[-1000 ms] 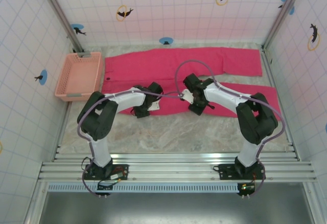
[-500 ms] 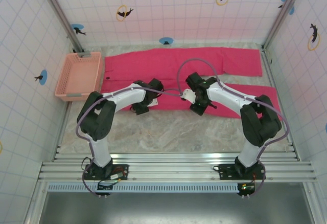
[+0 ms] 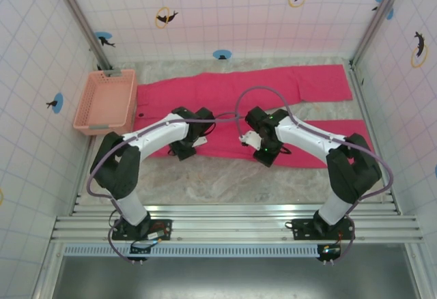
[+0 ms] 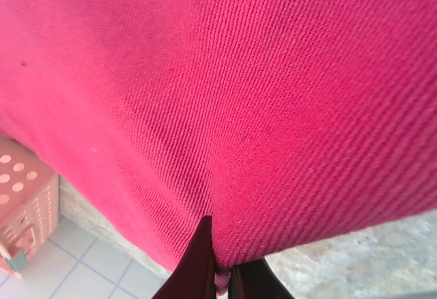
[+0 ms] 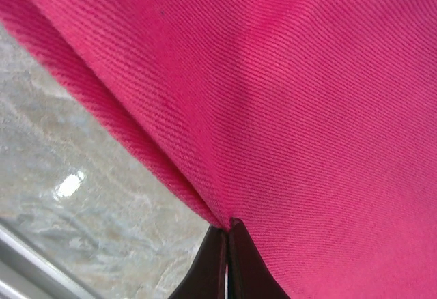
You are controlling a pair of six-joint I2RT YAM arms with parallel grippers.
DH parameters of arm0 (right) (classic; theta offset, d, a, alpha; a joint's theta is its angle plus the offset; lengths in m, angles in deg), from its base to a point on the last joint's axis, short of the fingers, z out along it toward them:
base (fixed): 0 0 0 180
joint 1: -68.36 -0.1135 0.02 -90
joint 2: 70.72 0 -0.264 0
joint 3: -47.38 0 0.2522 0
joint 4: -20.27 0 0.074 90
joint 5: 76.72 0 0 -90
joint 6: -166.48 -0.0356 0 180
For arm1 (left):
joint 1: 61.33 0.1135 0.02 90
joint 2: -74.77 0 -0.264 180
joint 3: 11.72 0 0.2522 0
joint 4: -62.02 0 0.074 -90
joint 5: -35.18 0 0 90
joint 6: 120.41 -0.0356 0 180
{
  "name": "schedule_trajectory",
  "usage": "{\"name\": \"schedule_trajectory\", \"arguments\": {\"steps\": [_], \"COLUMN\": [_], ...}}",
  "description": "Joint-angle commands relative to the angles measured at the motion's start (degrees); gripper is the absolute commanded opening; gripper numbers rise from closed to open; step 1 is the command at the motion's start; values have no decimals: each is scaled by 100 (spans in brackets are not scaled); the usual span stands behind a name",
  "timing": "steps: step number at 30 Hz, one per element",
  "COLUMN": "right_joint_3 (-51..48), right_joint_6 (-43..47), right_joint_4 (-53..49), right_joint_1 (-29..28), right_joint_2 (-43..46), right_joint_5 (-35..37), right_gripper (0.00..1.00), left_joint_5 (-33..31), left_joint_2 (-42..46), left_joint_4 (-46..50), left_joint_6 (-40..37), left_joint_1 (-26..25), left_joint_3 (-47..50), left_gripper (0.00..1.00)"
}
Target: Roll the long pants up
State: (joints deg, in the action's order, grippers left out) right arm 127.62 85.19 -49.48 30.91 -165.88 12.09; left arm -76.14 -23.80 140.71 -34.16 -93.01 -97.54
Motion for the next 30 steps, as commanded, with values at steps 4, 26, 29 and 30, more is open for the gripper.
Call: {"name": "schedule_trajectory", "arguments": {"steps": [4, 26, 29, 30], "right_joint_3": [324, 5343, 5809, 5967], "right_joint_6": [-513, 338, 410, 452], "right_joint_4": [-1370, -1715, -1619, -1548], "right_joint_1": [54, 1464, 1610, 1633], "right_joint_2": [646, -2240, -2738, -2891], "right_joint_5": [617, 1524, 1734, 1830], "right_gripper": [0, 0, 0, 0], "left_joint_5": [-162, -1113, -1002, -892], "left_joint_2": [432, -1152, -1379, -1505], "left_joint_4": [1516, 193, -388, -447], "left_joint_6": [577, -1934, -2434, -2523], "left_joint_1": [109, 1413, 1558, 1636], "left_joint_3": [-671, -3767, -3779, -3881], "left_gripper": [0, 0, 0, 0]}}
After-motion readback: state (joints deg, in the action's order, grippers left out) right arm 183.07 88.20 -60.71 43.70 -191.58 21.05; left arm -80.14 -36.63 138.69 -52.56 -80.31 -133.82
